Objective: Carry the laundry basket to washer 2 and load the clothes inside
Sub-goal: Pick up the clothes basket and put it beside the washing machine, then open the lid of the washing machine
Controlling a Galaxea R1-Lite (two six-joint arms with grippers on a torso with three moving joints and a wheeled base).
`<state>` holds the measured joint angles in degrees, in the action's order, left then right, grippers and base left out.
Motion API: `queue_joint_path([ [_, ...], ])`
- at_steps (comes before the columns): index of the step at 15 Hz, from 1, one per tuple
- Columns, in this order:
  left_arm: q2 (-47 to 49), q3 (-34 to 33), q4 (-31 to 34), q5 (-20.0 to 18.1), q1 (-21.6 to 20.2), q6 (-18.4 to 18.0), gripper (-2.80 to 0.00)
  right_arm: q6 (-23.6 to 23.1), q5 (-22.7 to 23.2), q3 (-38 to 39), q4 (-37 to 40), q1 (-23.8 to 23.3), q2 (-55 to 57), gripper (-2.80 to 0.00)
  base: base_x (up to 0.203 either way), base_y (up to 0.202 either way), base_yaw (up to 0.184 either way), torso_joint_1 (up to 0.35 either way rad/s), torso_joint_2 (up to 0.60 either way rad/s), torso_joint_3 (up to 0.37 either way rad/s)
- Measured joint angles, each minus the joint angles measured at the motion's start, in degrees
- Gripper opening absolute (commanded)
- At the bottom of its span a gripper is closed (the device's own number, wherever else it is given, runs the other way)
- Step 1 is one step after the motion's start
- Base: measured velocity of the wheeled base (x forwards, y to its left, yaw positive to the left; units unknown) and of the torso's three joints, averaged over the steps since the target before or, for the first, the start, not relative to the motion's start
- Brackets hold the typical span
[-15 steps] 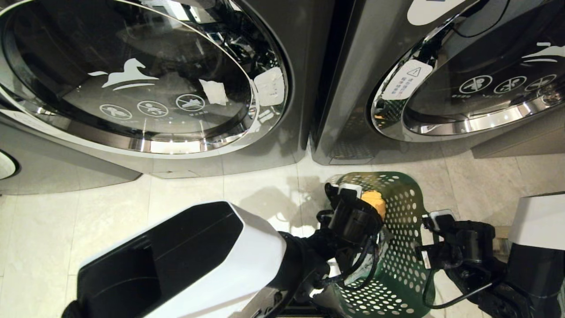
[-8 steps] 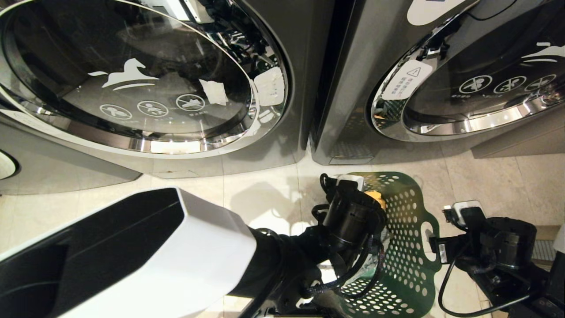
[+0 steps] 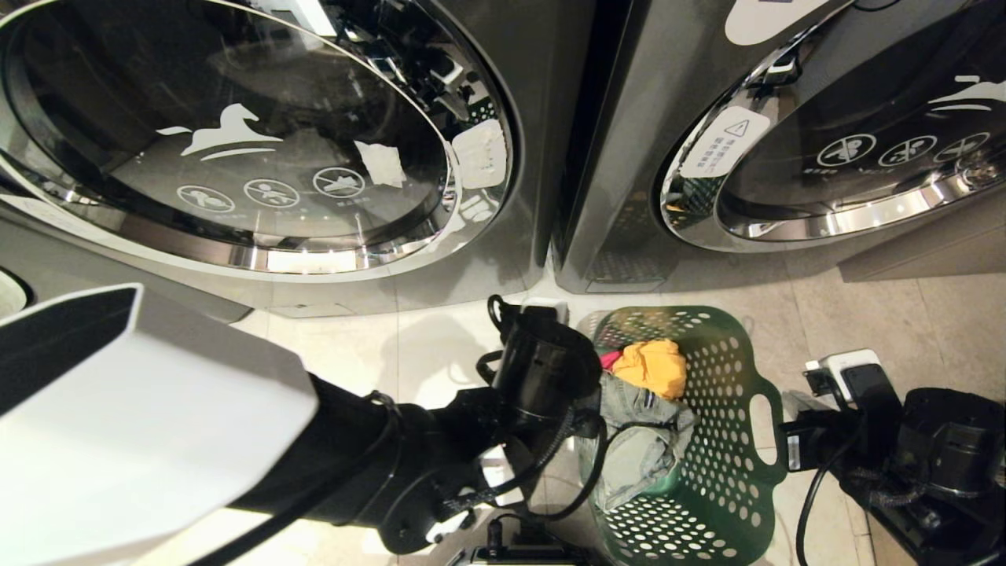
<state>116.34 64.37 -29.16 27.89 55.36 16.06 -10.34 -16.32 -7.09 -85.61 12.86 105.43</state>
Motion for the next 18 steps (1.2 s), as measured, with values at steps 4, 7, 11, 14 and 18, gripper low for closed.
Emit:
queue_joint_path([
  [4, -10.00, -11.10, -0.05, 0.34, -7.77, 0.43, -2.80, 4.98, 8.48, 2.56, 0.72, 6.08, -1.54, -2.80, 0.000, 0.000, 0.000, 0.000, 0.00, 0.000],
  [7, -17.98, -19.87, 0.00, 0.28, -15.07, 1.39, -2.80, 7.75, 13.39, 2.78, 1.49, 9.47, -1.91, -2.80, 0.000, 0.000, 0.000, 0.000, 0.00, 0.000],
  [11, -28.85, -30.01, 0.30, -0.15, -27.81, 1.57, -2.80, 7.58, 16.45, 4.37, 1.66, 9.34, -2.30, -2.80, 0.000, 0.000, 0.000, 0.000, 0.00, 0.000],
  [14, -36.14, -37.38, 1.20, -0.28, -37.92, 0.84, -2.80, 8.69, 8.28, 6.38, 1.88, 7.13, -3.76, -2.80, 0.000, 0.000, 0.000, 0.000, 0.00, 0.000],
  [18, -43.97, -41.87, 3.04, 0.22, -48.52, -3.09, -2.80, 8.05, 3.14, 7.04, 5.31, -0.87, -11.30, -2.80, 0.000, 0.000, 0.000, 0.000, 0.00, 0.000],
])
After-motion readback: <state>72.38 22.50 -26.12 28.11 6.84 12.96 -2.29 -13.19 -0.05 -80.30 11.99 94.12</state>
